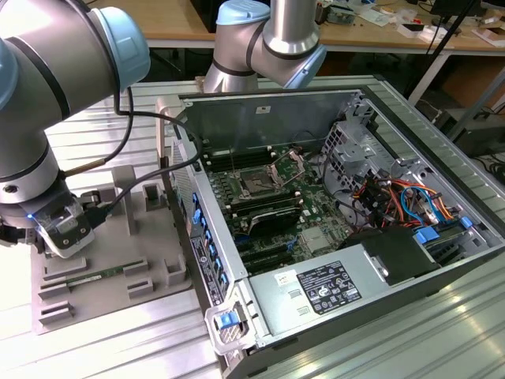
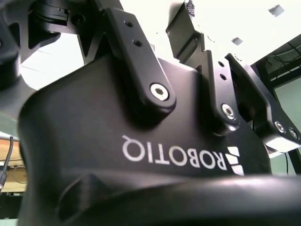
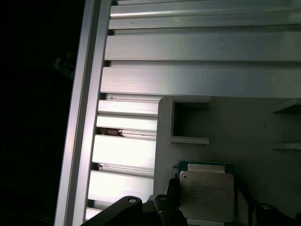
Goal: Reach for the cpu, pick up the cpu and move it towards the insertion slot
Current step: 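Pick up the cpu and move it towards the insertion slot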
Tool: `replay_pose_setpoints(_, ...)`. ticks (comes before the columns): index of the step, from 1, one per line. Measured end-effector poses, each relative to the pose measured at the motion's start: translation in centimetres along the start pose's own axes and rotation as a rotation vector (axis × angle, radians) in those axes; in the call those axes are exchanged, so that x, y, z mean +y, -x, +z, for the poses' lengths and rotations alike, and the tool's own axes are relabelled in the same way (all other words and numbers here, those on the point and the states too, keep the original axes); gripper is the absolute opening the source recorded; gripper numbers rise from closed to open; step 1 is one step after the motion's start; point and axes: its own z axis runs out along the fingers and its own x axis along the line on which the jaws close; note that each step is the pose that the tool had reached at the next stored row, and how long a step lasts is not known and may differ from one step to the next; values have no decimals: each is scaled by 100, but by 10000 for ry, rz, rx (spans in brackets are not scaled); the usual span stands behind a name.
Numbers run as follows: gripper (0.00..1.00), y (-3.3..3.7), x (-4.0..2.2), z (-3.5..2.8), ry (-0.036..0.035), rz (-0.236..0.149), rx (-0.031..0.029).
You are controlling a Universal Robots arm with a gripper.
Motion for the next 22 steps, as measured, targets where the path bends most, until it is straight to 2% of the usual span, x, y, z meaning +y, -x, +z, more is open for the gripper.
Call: replay_pose_setpoints(22,55,0,8,-58,14,0,-1)
